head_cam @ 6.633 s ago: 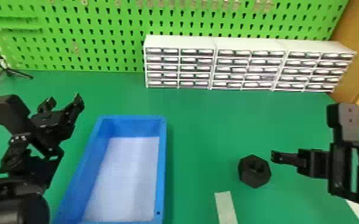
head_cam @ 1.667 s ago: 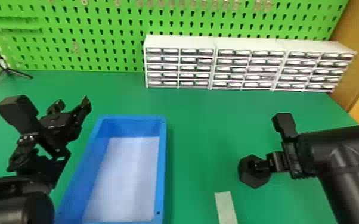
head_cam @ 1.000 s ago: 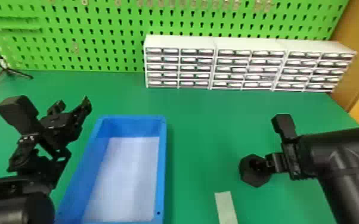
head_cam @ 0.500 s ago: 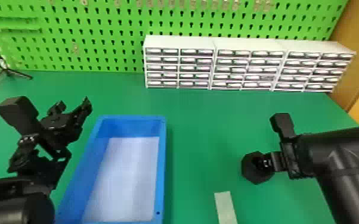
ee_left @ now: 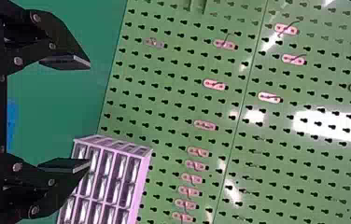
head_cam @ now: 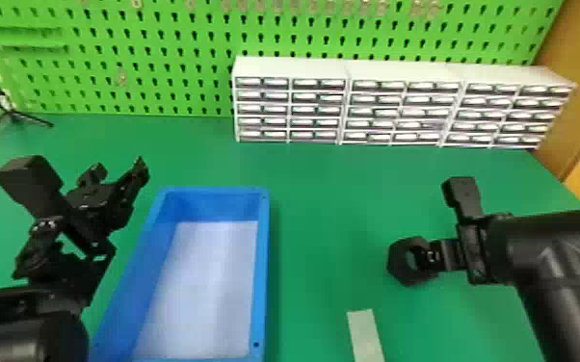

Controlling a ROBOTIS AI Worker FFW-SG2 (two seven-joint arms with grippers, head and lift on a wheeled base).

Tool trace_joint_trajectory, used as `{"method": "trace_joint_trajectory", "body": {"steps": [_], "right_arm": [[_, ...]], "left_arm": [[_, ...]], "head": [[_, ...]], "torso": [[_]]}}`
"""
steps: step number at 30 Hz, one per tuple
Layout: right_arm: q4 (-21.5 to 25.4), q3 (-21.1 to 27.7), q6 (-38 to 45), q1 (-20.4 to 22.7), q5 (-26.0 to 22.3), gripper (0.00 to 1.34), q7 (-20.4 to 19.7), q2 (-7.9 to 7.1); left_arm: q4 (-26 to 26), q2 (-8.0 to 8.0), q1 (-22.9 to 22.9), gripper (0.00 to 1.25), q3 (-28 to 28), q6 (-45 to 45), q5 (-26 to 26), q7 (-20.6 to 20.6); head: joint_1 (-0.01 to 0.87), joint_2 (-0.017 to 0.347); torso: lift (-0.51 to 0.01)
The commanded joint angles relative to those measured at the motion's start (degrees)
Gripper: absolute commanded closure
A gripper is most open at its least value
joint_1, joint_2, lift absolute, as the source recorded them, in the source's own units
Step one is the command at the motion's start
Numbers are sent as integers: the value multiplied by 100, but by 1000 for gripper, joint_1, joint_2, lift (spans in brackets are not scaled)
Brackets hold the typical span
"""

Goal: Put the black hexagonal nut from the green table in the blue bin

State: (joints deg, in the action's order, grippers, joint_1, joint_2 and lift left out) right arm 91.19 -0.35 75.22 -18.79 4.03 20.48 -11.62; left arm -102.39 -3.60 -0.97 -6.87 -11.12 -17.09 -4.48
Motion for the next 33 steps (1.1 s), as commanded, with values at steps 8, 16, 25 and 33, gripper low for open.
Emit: {"method": "trace_joint_trajectory", "body": {"steps": [8, 16, 25, 33], "right_arm": [[532, 607, -1343, 297, -289, 1016, 0, 81], [752, 519, -2618, 403, -377, 1016, 0, 177], [945, -123, -3769, 403, -430, 1016, 0, 107], [989, -870, -4402, 297, -403, 1016, -9, -86]], "left_arm": [[0, 0, -18, 502, -7, 5, -13, 0], [0, 0, -26, 502, -25, -4, -13, 0], [0, 0, -35, 502, -7, -4, -5, 0], [0, 0, -44, 502, -25, -4, 4, 0]], "head": [[692, 8], [692, 8], [692, 8], [692, 8]], "torso": [[-97], [-97], [-97], [-97]]}}
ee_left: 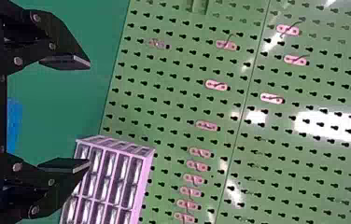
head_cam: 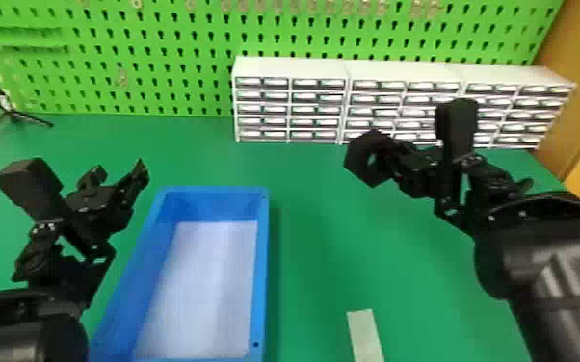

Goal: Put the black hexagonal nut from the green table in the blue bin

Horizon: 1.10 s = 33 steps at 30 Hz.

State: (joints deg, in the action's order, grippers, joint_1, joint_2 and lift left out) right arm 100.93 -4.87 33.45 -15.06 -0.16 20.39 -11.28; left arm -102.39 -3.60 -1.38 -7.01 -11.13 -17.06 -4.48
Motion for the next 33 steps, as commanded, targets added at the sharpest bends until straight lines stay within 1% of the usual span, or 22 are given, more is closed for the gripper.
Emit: {"method": "trace_joint_trajectory", "body": {"steps": [1, 4, 9, 18, 23, 28, 33], "right_arm": [[15, -541, -243, -102, 16, 1016, 0, -146], [23, -919, -392, -164, -46, 1016, -18, -269], [23, -1385, -568, -243, -274, 1016, -123, -392], [23, -2035, -805, -357, -705, 1016, -272, -462], [23, -2510, -867, -507, -951, 1016, -334, -541], [23, -2862, -902, -603, -1179, 1016, -387, -621], [15, -3143, -1008, -691, -1311, 1016, -404, -665]], "left_arm": [[0, 0, -3, 502, 7, 6, 1, 0], [0, 0, -3, 502, -11, 6, 9, 0], [9, 0, 6, 502, -11, 6, 9, 0], [26, 0, 6, 502, -11, 6, 18, 0], [35, 0, 15, 502, 7, 6, 18, 0], [44, 0, 23, 502, 16, 6, 18, 0], [53, 0, 23, 502, 24, 6, 18, 0]], "head": [[692, 8], [692, 8], [692, 8], [692, 8], [692, 8], [692, 8], [692, 8]], "torso": [[-97], [-97], [-97], [-97], [-97], [-97], [-97]]}}
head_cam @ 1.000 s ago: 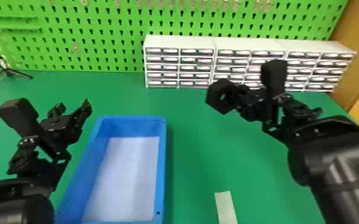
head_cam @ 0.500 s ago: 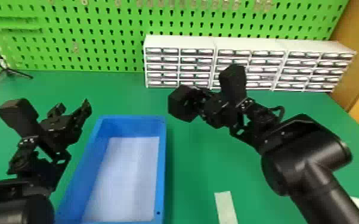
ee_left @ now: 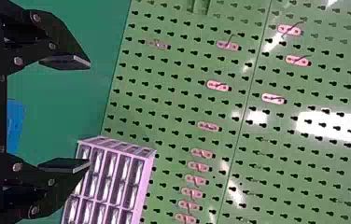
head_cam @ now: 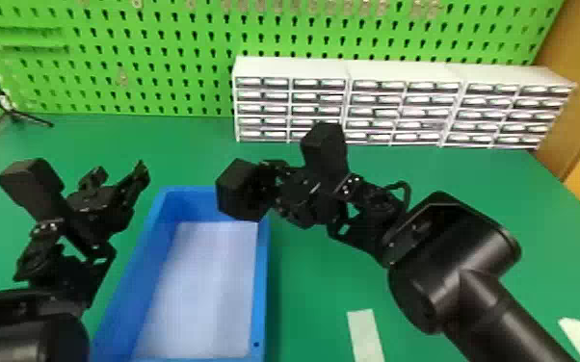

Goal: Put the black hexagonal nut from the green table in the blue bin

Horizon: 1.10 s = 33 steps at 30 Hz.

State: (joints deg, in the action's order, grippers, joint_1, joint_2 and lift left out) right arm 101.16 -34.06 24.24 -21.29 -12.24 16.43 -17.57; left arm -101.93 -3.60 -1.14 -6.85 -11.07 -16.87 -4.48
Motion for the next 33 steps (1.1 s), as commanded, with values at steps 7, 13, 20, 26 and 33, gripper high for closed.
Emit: {"method": "trace_joint_trajectory", "body": {"steps": [7, 13, 20, 26, 33], "right_arm": [[-53, -531, -157, -182, -278, 1016, -17, -62], [-88, -619, -174, -244, -401, 1016, -8, -71], [-97, -716, -174, -297, -472, 993, -17, -97], [-167, -724, -174, -297, -604, 372, -17, -97], [-185, -724, -174, -297, -604, 236, -17, -97]], "left_arm": [[24, 0, 26, 502, 9, 0, 9, 0], [32, 0, 35, 504, 35, 0, 17, 0], [41, 0, 44, 504, 35, 0, 17, 0], [41, 0, 44, 504, 35, 0, 17, 0], [41, 0, 44, 504, 35, 0, 9, 0]], "head": [[692, 8], [692, 8], [692, 8], [692, 8], [692, 8]], "torso": [[-97], [-97], [-97], [-97], [-97]]}}
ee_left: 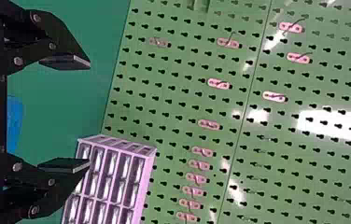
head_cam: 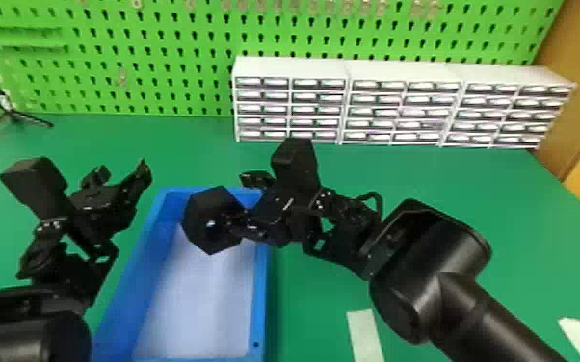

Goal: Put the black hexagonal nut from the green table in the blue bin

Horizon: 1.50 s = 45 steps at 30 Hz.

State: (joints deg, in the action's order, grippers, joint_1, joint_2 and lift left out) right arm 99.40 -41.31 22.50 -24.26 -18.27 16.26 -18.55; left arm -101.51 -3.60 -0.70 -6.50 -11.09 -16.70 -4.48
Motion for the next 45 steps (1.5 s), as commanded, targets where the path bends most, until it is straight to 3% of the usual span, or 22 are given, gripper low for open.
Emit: {"method": "trace_joint_trajectory", "body": {"steps": [1, 11, 14, 16, 22, 36, 45], "right_arm": [[-8, 0, 0, 0, -1, 236, 0, 0], [-87, -44, 44, -35, -28, 328, 0, -9], [-289, -9, 923, -106, -520, 378, -132, 18], [-333, 61, 1046, -106, -608, 407, -141, 0], [-325, 61, 1046, -141, -590, 512, -132, -35], [-307, 9, 914, -194, -485, 512, -132, -35], [-184, 351, 897, -106, -239, 513, -132, 9]], "left_arm": [[0, 0, 0, 504, 0, 1, -8, 0], [0, 0, 0, 504, 0, 1, -8, 0], [0, 0, -9, 504, -9, 1, -17, 0], [0, 0, -9, 504, -9, 1, -17, 0], [0, 0, -27, 504, -27, 1, -35, 0], [0, 0, -18, 504, -35, 1, -35, 0], [0, 0, -18, 504, -35, 1, -35, 0]], "head": [[692, 8], [692, 8], [692, 8], [692, 8], [692, 8], [692, 8], [692, 8]], "torso": [[-97], [-97], [-97], [-97], [-97], [-97], [-97]]}}
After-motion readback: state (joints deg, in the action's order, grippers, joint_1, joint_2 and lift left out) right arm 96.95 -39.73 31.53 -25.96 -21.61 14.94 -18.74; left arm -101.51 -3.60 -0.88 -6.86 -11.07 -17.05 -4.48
